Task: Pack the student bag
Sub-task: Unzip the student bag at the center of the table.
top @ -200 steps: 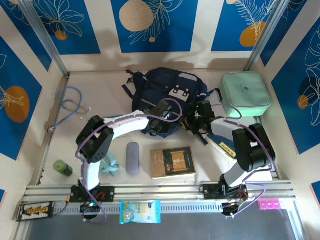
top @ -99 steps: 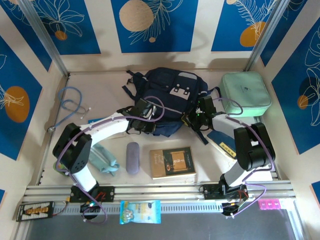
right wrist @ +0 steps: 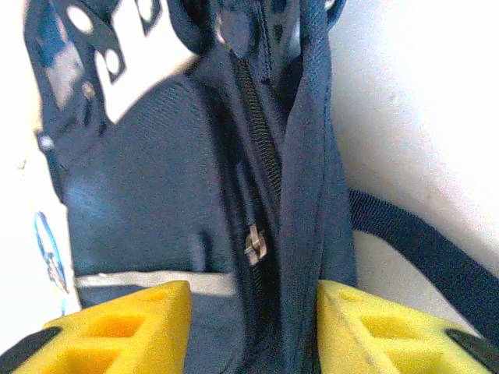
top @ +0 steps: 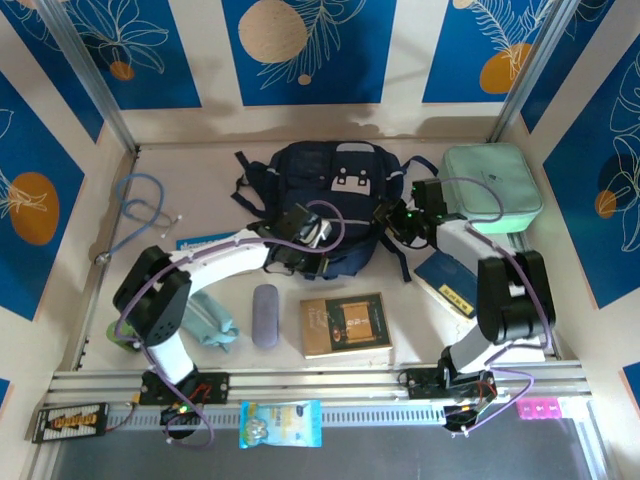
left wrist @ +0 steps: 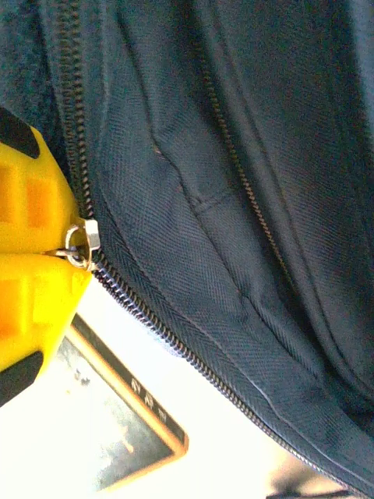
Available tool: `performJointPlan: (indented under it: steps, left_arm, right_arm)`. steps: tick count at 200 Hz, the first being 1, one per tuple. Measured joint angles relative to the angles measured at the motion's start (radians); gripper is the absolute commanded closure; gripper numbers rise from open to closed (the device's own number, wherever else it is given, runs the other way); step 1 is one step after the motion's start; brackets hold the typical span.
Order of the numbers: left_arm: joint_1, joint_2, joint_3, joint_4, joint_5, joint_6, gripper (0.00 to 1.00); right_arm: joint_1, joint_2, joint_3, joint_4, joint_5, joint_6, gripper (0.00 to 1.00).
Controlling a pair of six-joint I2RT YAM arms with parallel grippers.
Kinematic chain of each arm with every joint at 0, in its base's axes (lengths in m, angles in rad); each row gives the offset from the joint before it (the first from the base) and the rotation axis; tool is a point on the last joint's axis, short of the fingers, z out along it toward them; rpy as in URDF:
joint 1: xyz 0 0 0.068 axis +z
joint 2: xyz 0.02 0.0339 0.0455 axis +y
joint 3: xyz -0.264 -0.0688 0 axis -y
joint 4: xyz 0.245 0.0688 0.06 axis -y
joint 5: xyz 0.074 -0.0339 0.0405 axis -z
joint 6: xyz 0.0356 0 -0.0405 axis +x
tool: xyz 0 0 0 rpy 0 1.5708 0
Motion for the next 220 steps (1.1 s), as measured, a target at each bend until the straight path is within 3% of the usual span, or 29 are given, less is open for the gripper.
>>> performJointPlan:
  steps: [39,76,122,220]
  left_arm:
    - [-0.028,0.142,0.182,-0.003,0.070,-0.019,1.00]
    - [-0.032,0.220,0.271,-0.003,0.130,-0.043,1.00]
    - [-0.032,0.230,0.281,-0.005,0.153,-0.053,1.00]
    - [-0.032,0.235,0.281,-0.023,0.166,-0.053,1.00]
  right_arm:
    - [-0.011,-0.225,-0.054,-0.112,0.072,0.069,0.23]
    - [0.008,-0.262,-0.137,-0.212,0.076,0.148,0.12]
    - [0.059,-0.210,-0.141,-0.252,0.076,0.220,0.11]
    - [0.160,-0.037,-0.095,-0.124,0.083,0.367,0.14]
